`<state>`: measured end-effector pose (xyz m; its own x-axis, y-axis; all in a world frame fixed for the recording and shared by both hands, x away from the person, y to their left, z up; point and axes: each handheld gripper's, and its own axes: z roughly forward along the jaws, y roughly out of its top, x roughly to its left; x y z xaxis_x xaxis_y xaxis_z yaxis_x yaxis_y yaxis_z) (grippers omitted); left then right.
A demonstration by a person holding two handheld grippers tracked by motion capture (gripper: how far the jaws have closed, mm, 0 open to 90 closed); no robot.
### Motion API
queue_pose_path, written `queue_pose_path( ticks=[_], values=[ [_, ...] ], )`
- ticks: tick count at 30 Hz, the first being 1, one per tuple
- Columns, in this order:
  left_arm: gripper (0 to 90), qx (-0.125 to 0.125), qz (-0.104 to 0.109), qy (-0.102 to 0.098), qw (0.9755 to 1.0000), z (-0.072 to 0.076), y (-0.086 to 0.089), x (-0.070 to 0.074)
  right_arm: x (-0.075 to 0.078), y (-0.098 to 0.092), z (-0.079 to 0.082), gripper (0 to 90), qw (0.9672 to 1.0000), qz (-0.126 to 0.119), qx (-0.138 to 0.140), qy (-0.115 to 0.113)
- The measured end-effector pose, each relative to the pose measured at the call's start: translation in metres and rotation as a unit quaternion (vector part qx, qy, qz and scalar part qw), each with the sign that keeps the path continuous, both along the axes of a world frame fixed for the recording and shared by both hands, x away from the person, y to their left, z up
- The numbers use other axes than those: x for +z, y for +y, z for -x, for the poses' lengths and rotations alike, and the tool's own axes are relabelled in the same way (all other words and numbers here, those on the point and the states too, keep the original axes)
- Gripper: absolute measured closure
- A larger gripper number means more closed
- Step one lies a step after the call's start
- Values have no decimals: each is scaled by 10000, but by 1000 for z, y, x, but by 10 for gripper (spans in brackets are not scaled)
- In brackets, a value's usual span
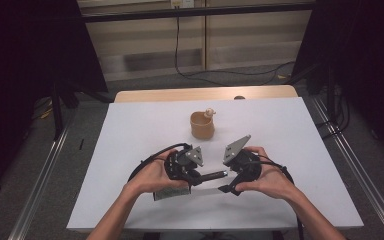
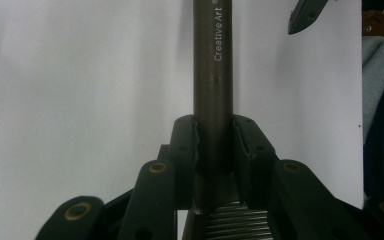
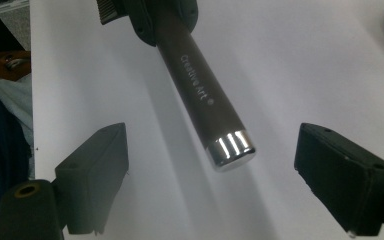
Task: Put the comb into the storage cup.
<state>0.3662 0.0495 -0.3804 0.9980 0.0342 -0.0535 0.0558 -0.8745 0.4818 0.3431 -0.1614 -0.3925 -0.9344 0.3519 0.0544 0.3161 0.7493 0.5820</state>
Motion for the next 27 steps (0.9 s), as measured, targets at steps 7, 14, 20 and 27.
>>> queue_pose_path(
  ticks=[7,14,20,27],
  values=[
    [731,9,-28,0,10000,-2,1,-3,5,8,-3,183,9998,67,165,-7],
    [731,-11,-103,-43,9999,-2,0,-3,3,15,-10,264,9994,193,288,10],
    [731,6,-84,-35,10000,-2,2,-5,2,22,-12,390,9980,395,485,82],
    [731,18,1,35,10000,-3,2,-6,2,26,-15,529,9964,543,644,94]
  ],
)
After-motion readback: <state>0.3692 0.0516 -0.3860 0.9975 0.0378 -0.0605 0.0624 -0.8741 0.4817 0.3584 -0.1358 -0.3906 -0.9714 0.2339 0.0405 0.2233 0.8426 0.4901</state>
